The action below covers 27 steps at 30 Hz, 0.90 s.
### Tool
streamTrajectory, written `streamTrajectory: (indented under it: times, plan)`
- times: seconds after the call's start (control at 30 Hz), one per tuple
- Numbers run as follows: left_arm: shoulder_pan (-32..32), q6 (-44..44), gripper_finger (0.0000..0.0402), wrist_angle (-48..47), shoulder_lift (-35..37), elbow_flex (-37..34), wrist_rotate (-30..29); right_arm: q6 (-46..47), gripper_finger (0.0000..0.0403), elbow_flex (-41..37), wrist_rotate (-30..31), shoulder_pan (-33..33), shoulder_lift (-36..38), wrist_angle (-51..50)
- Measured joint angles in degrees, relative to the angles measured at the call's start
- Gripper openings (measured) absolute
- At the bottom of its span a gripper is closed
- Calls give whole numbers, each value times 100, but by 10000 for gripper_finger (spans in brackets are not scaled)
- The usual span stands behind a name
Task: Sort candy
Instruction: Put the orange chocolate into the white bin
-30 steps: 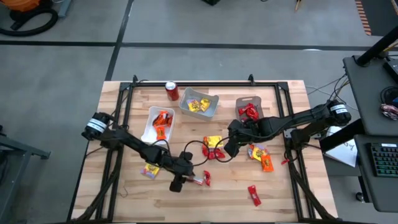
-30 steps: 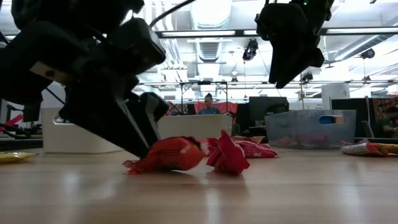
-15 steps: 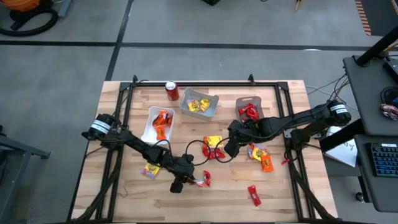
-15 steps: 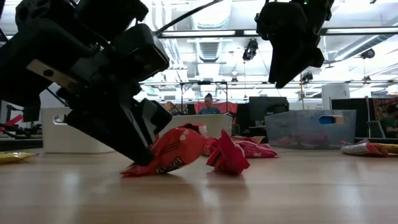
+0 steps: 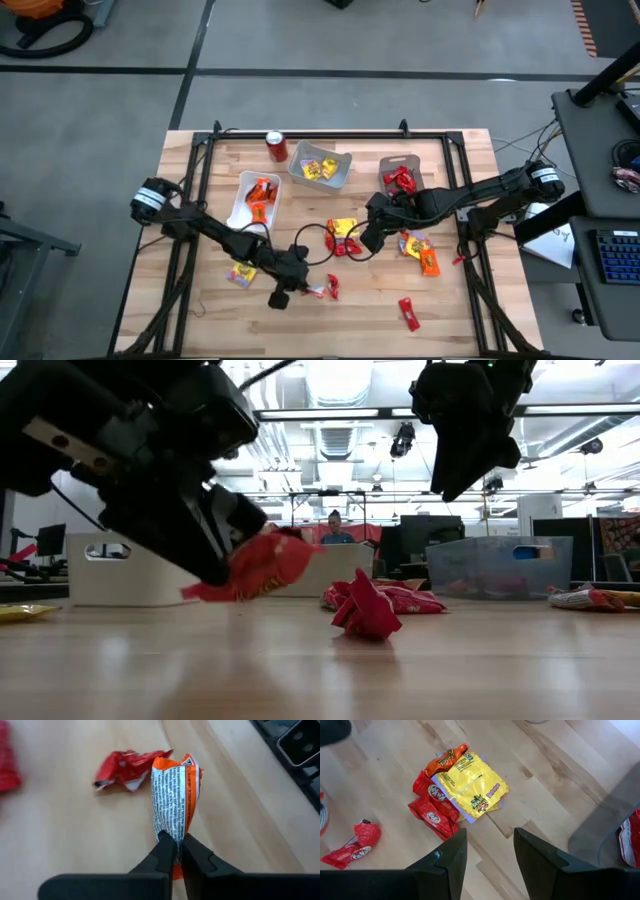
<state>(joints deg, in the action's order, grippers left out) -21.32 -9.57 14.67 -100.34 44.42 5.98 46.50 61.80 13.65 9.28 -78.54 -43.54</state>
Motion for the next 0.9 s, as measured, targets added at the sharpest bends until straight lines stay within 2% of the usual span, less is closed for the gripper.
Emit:
streamTrajectory:
  times: [0.2,0.37,0.47,0.6,0.77,0.9]
  plan:
    - [13,26,0,-1089,1015,4,-114,-7,153,0,-2,0,0,23]
    - [92,-200,0,-2793,2253,90,-1103,-8,153,0,0,0,0,67]
    - [229,-828,0,-4093,3024,245,-2001,-4,153,0,29,0,0,69]
    - [538,-2101,0,-5925,3872,383,-3228,-2,153,0,210,0,0,163]
    - [1161,-3404,0,-7399,4451,313,-3591,-52,153,0,312,-2,0,372]
    - [1537,-3713,0,-7469,4474,104,-3552,-56,153,0,452,-2,0,388]
